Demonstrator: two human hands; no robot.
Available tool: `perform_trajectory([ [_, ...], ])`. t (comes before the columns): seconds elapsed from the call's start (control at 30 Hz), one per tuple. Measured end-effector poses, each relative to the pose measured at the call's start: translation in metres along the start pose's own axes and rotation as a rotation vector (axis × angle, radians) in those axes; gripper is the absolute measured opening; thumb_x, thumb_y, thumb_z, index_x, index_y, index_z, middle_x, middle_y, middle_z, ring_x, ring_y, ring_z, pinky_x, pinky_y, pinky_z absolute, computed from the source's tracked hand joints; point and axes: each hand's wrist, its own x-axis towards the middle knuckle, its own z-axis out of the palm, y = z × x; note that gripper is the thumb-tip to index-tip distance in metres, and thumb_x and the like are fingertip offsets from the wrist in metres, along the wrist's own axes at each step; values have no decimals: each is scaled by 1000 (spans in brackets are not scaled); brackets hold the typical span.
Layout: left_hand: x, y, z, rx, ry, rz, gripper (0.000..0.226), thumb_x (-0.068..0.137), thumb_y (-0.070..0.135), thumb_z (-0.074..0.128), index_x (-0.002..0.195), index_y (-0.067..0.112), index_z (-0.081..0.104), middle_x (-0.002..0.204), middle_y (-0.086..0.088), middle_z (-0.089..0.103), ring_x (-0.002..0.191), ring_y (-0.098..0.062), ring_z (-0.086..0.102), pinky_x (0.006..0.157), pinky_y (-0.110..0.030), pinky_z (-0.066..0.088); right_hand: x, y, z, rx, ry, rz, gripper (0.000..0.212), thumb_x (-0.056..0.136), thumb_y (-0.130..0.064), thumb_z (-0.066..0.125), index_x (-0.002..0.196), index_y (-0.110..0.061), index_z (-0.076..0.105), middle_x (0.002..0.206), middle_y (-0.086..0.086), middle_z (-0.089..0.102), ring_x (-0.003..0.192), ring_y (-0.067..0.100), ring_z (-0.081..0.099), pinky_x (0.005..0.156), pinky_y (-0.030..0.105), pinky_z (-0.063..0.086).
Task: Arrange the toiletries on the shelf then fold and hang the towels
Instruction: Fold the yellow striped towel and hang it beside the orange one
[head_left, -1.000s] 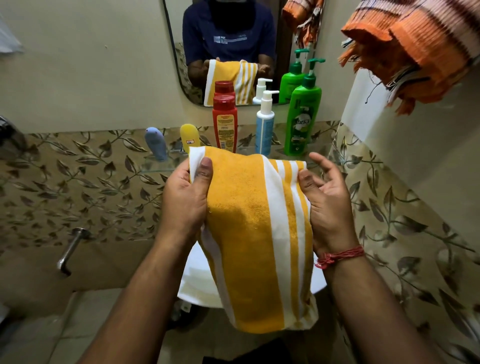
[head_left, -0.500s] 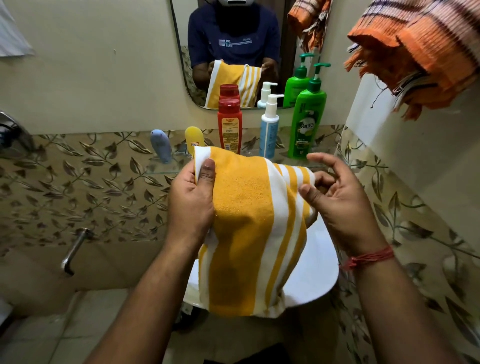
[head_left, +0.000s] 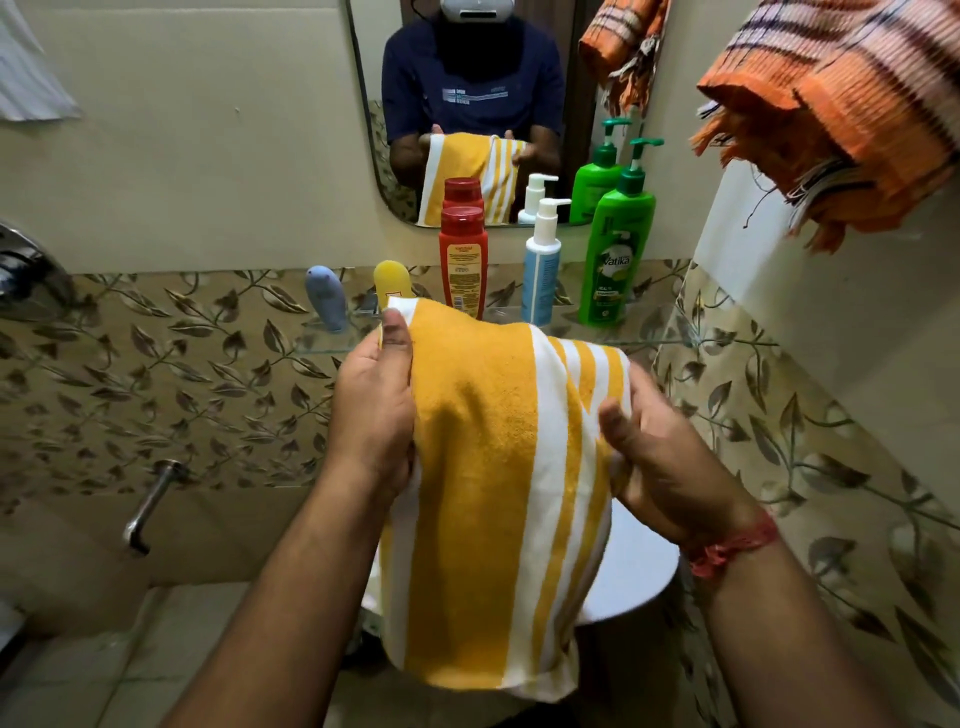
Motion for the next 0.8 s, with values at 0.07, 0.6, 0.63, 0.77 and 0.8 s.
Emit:
perform_trajectory([
  [0.07,0,2,-5,-98,-202,-56,34,97,46,53,119,22,63,104,4,78,99,-11,74,78,-28,61,3,5,4,-61,77,-99,82,72,-35,83,143,-23,43,128,12,63,115,30,64,90,41,57],
  [0.6,6,-5,-21,232,-254,41,61,82,34,76,135,35,46,125,-1,62,112,-14,64,90,-27,52,5,-31,12,-94,208,-46,79,76,-3,71,143,-24,37,108,14,69,86,20,73,66,29,60],
  [0.63,5,-3,-22,238,-291,75,57,84,29,75,134,35,49,127,3,62,113,-11,63,90,-27,53,4,-33,12,-173,192,-66,80,75,-1,72,144,-25,38,107,13,69,90,22,72,72,34,61],
  [0.77,1,0,-19,316,-272,189,36,92,19,69,122,37,62,133,13,57,124,-8,54,98,-31,51,6,-27,12,-639,309,-265,57,88,-10,71,137,-28,49,107,4,67,96,20,69,89,49,58],
  [0.8,1,0,-18,332,-258,211,33,93,19,68,120,38,64,132,15,57,126,-8,53,99,-31,51,6,-28,14,-692,305,-306,54,88,-11,71,135,-28,50,108,-1,65,97,17,67,89,47,58],
])
